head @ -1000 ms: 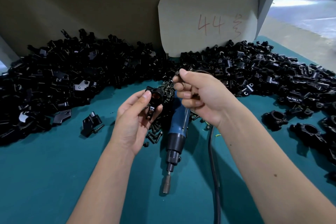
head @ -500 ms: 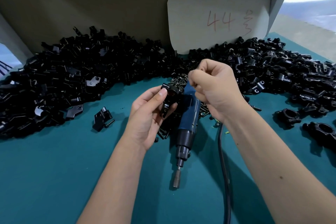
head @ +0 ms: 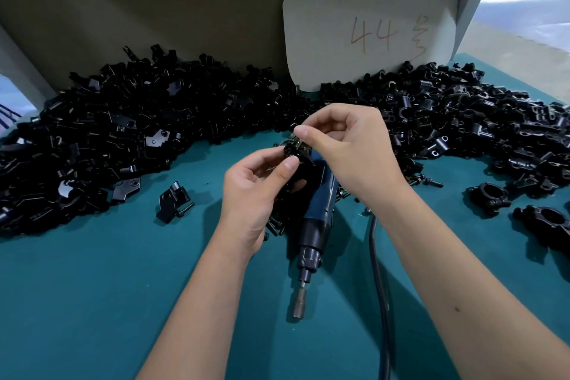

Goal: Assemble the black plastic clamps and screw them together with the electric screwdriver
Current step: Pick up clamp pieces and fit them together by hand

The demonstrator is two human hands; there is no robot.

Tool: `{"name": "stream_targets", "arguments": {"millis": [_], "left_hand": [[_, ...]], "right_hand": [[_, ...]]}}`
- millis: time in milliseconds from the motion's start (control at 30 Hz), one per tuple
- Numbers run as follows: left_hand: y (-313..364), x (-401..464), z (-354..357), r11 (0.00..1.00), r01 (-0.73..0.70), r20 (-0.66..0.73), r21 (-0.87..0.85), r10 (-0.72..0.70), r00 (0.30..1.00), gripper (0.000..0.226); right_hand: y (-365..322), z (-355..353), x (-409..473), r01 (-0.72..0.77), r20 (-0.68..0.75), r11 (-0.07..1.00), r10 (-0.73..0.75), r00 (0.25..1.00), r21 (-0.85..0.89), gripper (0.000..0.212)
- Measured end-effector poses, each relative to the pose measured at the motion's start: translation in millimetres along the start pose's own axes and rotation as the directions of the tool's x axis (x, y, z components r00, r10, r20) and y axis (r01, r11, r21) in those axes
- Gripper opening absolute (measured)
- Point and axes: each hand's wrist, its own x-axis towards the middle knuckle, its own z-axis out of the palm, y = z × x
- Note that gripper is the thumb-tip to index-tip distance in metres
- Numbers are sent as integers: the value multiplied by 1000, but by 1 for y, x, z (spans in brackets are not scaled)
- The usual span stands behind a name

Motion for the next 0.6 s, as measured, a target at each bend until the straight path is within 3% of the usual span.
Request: {"name": "stream_targets", "arguments": {"millis": [167, 400, 500, 600], "left_hand": [[-1, 1, -1, 1000, -7, -32, 8, 7, 999, 43], [1, 2, -4, 1000, 0, -23, -27, -1, 1000, 36], [1, 1, -5, 1000, -8, 4, 23, 8, 1000, 39], [-2, 0, -1, 999, -10, 35, 42, 9, 999, 35]], "right_hand": [[0, 3, -4, -13, 29, 998, 11, 1000, 54, 8], [6, 3, -3, 8, 153, 996, -21, 988, 86, 10], [7, -1, -3, -50, 214, 993, 25, 976, 111, 11], [7, 0, -4, -94, 178, 993, 81, 981, 67, 27]]}}
